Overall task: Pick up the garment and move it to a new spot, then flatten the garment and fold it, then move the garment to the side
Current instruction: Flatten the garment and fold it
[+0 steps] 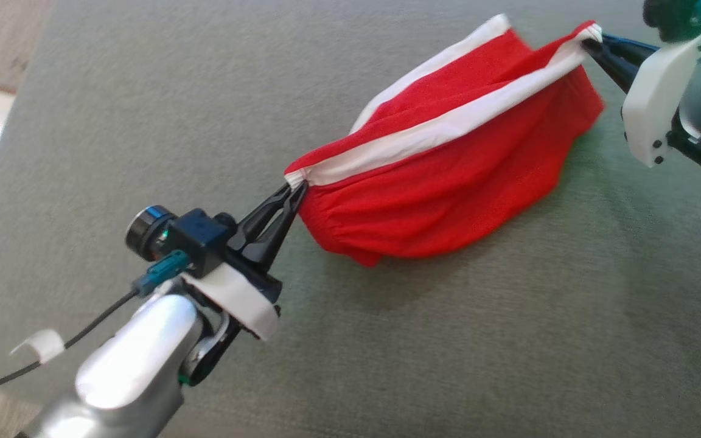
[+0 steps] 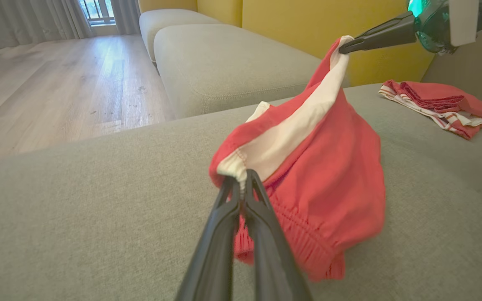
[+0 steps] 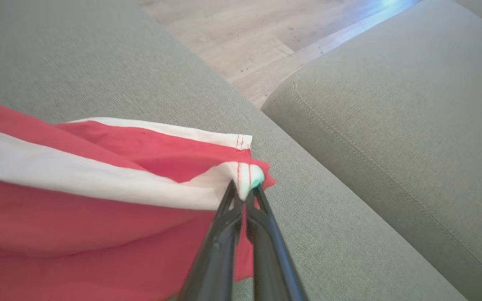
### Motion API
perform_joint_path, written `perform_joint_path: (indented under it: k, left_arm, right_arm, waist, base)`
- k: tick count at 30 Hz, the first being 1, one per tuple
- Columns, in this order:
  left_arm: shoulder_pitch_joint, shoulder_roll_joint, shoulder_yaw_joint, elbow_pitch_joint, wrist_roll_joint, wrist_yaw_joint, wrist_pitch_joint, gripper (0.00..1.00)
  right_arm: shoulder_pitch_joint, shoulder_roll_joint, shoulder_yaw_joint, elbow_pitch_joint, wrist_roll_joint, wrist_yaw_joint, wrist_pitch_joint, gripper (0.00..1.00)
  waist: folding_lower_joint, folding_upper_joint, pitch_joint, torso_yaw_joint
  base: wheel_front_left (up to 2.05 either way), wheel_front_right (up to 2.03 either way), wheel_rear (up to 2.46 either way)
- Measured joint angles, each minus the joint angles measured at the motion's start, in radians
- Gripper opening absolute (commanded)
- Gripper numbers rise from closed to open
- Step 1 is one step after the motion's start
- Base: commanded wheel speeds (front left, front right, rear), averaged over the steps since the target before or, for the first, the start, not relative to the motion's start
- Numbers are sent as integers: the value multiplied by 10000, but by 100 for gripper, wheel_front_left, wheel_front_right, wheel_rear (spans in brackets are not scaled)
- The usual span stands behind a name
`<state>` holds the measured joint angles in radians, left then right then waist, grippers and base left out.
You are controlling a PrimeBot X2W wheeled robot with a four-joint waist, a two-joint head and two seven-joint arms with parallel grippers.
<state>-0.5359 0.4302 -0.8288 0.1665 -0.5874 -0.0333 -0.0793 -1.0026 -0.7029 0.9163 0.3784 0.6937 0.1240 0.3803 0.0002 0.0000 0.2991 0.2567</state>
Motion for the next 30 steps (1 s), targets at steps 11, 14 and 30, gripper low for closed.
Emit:
perform_joint_path:
  k: [11, 14, 30]
  left_arm:
    - [-855, -1124, -199, 1465, -29, -372, -681, 0]
    - [-1052, -1304, -236, 1684, -29, -454, -819, 0]
    - [-1584, -1626, -462, 2876, -29, -637, -997, 100]
  right_arm:
    - [-1505, 230, 1638, 1992, 483, 0, -583, 0]
    - [-1865, 339, 1841, 2389, 650, 0, -732, 0]
    - [-2501, 625, 3064, 3703, 1511, 0, -1237, 100]
  waist:
    - [-2, 0, 771, 1133]
    - [-2, 0, 968, 1260]
    - [-2, 0, 1318, 1361]
  base:
    - [0, 0, 0]
    - [0, 0, 0]
    - [0, 0, 0]
